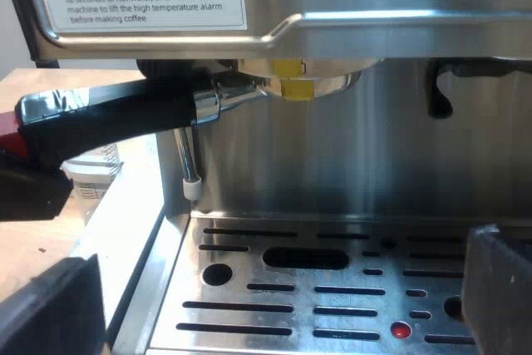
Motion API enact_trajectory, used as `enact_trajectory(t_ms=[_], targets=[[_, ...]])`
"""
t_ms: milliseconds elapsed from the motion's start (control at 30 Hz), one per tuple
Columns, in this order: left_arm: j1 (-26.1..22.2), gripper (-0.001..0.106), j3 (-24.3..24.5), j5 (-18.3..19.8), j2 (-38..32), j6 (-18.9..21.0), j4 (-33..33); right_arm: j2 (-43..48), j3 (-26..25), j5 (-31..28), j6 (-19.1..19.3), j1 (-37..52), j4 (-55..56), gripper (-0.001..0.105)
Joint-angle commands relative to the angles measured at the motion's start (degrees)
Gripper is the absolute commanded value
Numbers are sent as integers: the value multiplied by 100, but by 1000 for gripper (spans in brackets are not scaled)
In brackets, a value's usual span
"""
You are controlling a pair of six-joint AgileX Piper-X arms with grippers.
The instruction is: Put the handle in the coffee machine
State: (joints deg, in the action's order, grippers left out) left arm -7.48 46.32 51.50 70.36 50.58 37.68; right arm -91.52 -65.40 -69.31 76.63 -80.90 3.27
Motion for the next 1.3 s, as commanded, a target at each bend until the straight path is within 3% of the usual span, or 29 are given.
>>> enact_trajectory(t_ms=[33, 667, 767, 800, 900, 967, 1200, 1233, 1300], targets=[[-8, 0, 151, 741, -94, 147, -450, 11, -6, -20, 53, -1, -5, 87], [-8, 0, 151, 707, -94, 148, -450, -166, -6, 386, 206, 149, -54, 87], [-8, 0, 151, 707, -94, 161, -450, -306, -6, 403, 206, 271, -54, 82], [-8, 0, 151, 707, -94, 161, -450, -390, -6, 403, 206, 371, -54, 68], [-8, 0, 151, 707, -94, 190, -450, -460, -6, 590, 206, 561, -191, 49], [-8, 0, 151, 707, -94, 188, -450, -489, -6, 905, 206, 739, -327, 47], [-8, 0, 151, 707, -94, 188, -450, -702, -6, 1005, 297, 1107, -946, 47], [-8, 0, 151, 666, -94, 212, -463, -876, -6, 1113, 641, 1248, -1298, 47], [-8, 0, 151, 390, -94, 225, -536, -1013, 0, 1332, 928, 1293, -1639, 47]])
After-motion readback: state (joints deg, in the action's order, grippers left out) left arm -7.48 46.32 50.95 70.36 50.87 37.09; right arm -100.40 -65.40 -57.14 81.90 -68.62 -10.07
